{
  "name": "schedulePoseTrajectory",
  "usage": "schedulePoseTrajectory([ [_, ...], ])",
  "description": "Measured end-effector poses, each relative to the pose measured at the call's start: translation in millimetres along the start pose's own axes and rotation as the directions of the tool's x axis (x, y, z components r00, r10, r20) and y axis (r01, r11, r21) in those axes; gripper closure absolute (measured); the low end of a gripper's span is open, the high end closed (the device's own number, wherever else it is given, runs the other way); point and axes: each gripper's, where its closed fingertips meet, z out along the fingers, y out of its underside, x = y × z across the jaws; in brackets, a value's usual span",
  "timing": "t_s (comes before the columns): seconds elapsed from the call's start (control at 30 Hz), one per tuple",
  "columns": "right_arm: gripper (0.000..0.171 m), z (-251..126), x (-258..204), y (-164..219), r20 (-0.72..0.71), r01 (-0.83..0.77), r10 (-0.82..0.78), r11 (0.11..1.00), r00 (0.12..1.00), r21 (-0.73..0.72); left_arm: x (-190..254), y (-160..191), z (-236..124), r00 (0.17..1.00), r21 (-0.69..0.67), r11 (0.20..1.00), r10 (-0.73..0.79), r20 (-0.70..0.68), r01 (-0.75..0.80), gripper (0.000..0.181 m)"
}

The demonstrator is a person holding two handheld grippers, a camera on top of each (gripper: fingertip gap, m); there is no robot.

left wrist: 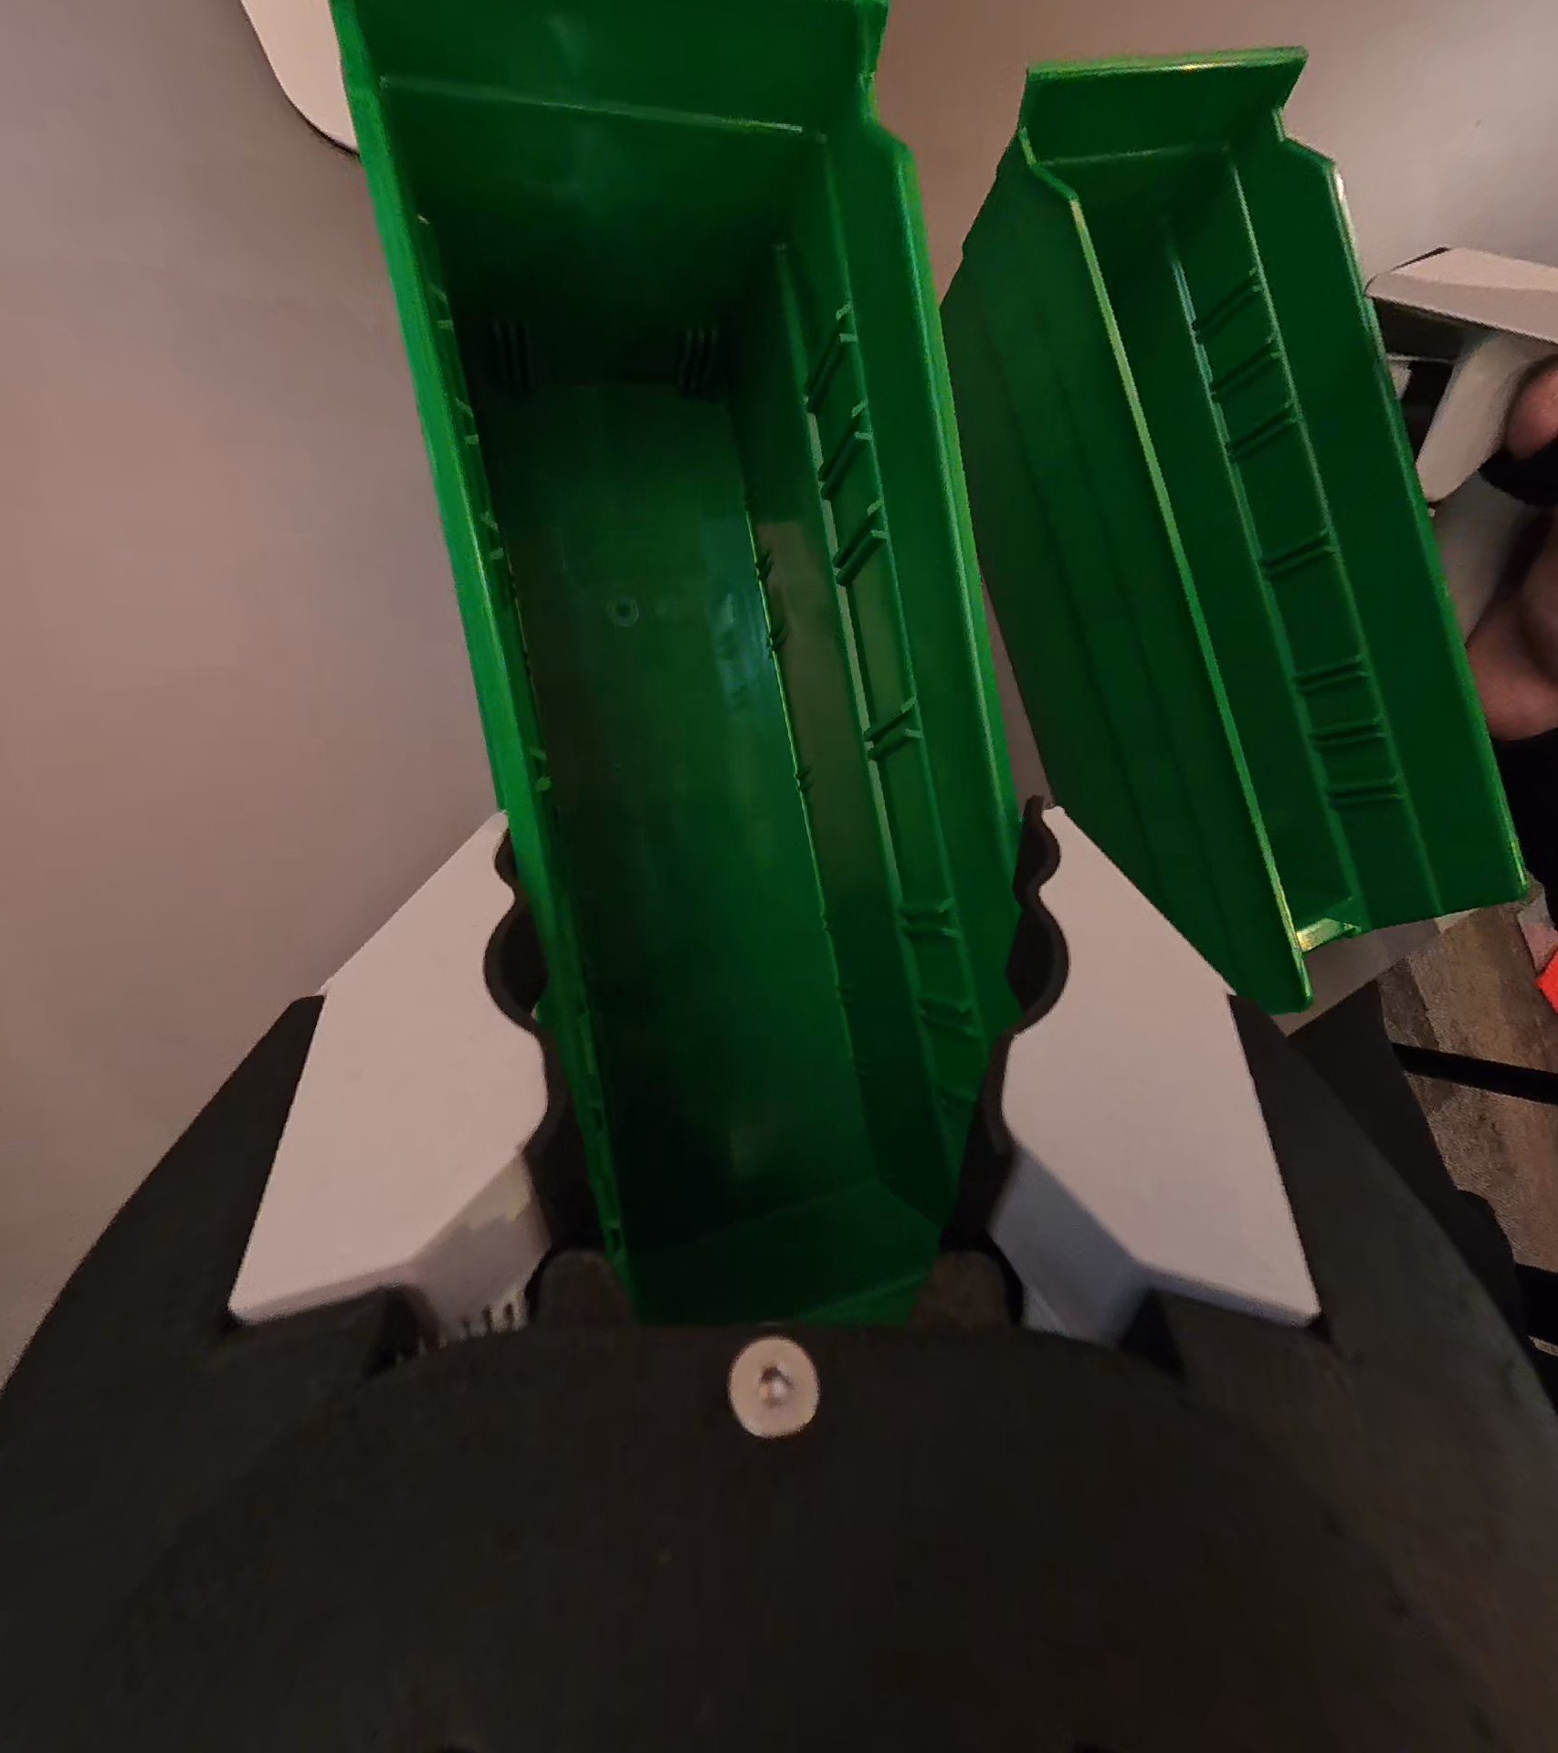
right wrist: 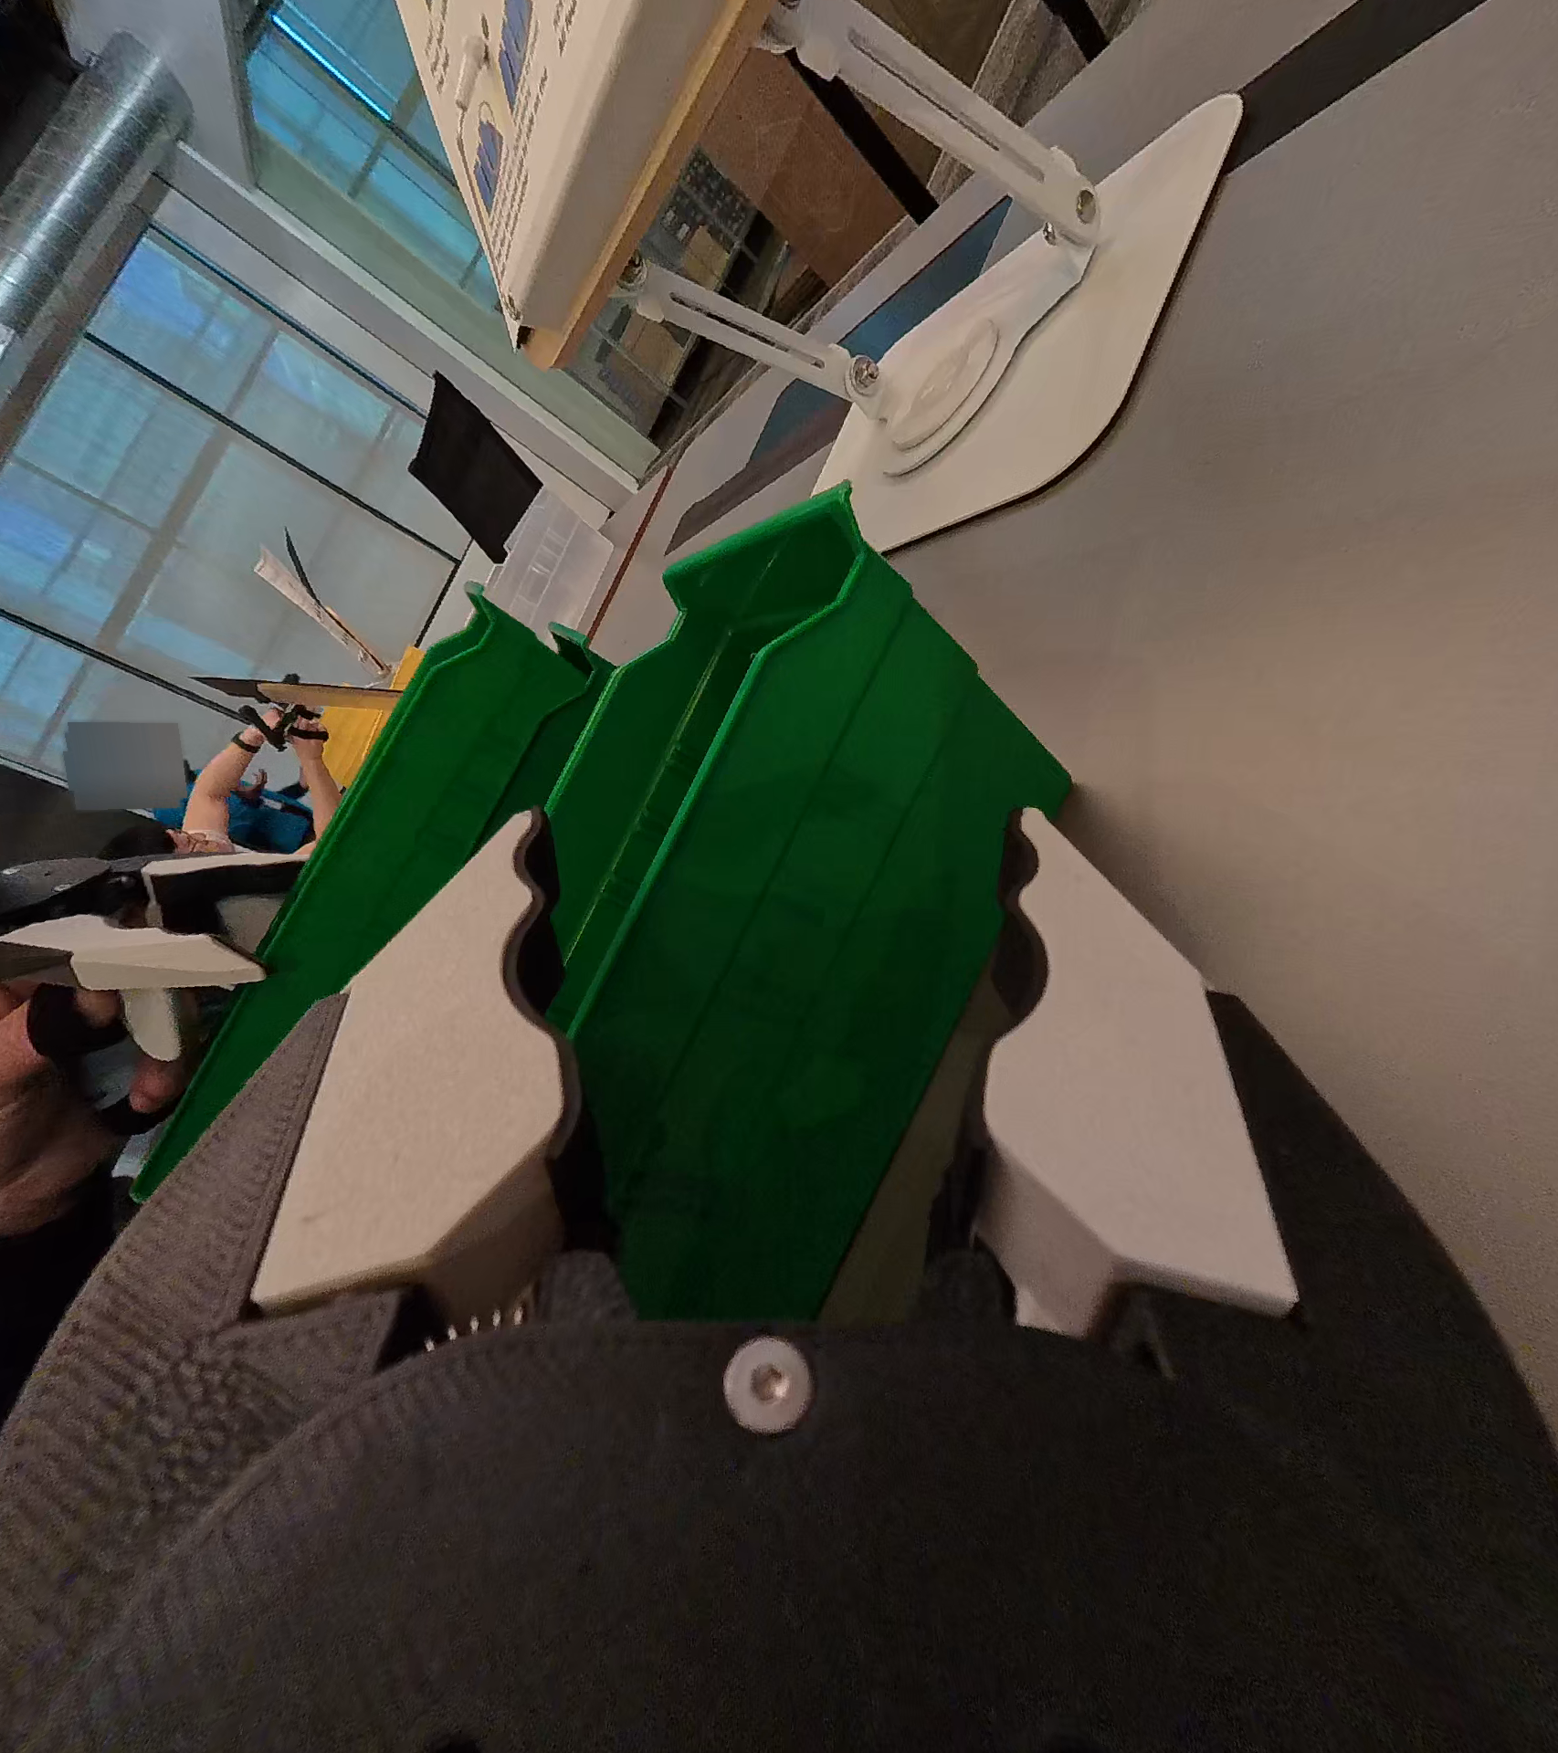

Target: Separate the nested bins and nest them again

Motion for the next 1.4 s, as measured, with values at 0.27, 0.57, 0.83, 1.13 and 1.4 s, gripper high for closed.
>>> schedulePoseTrajectory([
  [0.27,0.079,1.0,0.8,0.8,0.002,-0.004,0.004,1.000,1.000,-0.002,3.9,-11.5,-11.3,1.000,0.067,0.998,-0.001,-0.017,0.002,0.082],
  [0.57,0.079,0.2,-0.8,0.2,0.002,0.000,0.000,1.000,1.000,-0.001,-2.9,-0.6,13.3,1.000,0.047,0.999,-0.024,-0.019,0.025,0.078],
  [0.83,0.078,1.4,-4.1,1.6,0.007,0.006,-0.006,1.000,1.000,-0.007,-2.8,-1.2,15.0,1.000,0.066,0.998,0.018,-0.024,-0.016,0.075],
  [1.13,0.079,0.3,-1.0,0.7,0.004,0.000,0.000,1.000,1.000,-0.004,3.5,-7.5,-18.8,0.997,0.147,0.987,0.069,-0.021,-0.065,0.060],
  [1.4,0.079,2.5,-4.3,4.0,0.004,0.012,-0.012,1.000,1.000,-0.017,29.3,-38.8,-6.7,0.974,0.203,0.954,0.211,0.077,-0.222,0.079],
])
